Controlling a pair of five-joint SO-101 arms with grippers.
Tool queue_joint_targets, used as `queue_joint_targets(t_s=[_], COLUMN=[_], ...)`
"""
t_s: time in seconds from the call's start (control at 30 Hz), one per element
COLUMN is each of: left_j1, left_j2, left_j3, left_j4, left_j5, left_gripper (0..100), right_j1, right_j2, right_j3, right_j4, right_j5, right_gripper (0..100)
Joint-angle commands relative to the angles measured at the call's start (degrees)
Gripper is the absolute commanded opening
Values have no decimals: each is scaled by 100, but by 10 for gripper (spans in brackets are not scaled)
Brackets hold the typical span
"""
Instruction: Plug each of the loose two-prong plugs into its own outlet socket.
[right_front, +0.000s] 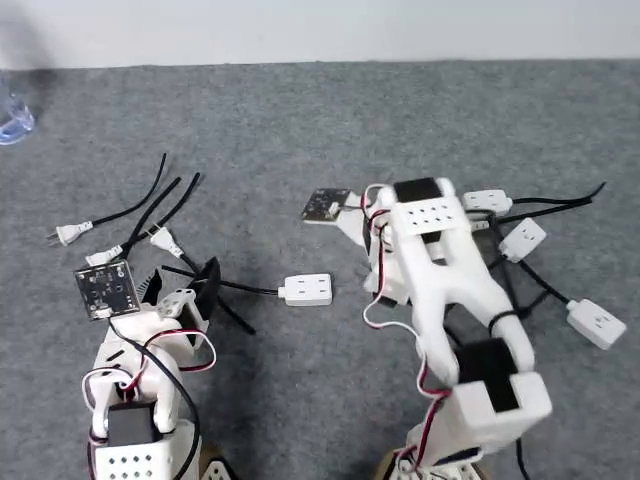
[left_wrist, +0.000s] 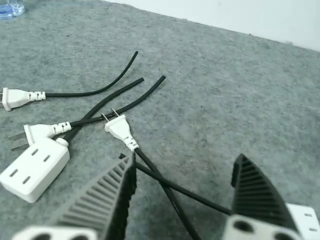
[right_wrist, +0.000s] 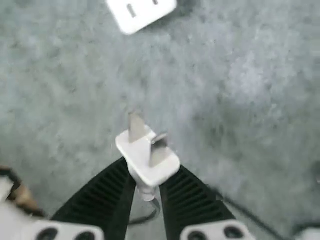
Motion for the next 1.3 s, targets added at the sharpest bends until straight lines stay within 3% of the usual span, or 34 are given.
queue_joint_targets(t_s=[0.0, 0.1, 0.3, 0.43, 0.83, 1.13, 1.27], left_j1=[35, 35, 35, 35, 35, 35, 35], left_j2=[-44, -44, -44, -44, -44, -44, -44], left_j3=[-48, -66, -66, -66, -57, -48, -48], left_j4=[-167, -167, -167, -176, -185, -193, -193], left_j5=[-62, -62, -62, -62, -70, -70, -70], left_gripper=[294, 294, 294, 294, 294, 294, 294], right_j1=[136, 163, 224, 127, -268, -330, -330], right_j2=[233, 479, 585, 207, 435, 488, 488], right_j3=[132, 229, 176, 176, 211, 422, 607], right_j4=[-681, -1086, -1147, -1112, -1138, -1534, -1868], right_j5=[70, 70, 105, 492, 466, 466, 466], right_gripper=[13, 58, 322, 377, 374, 69, 72])
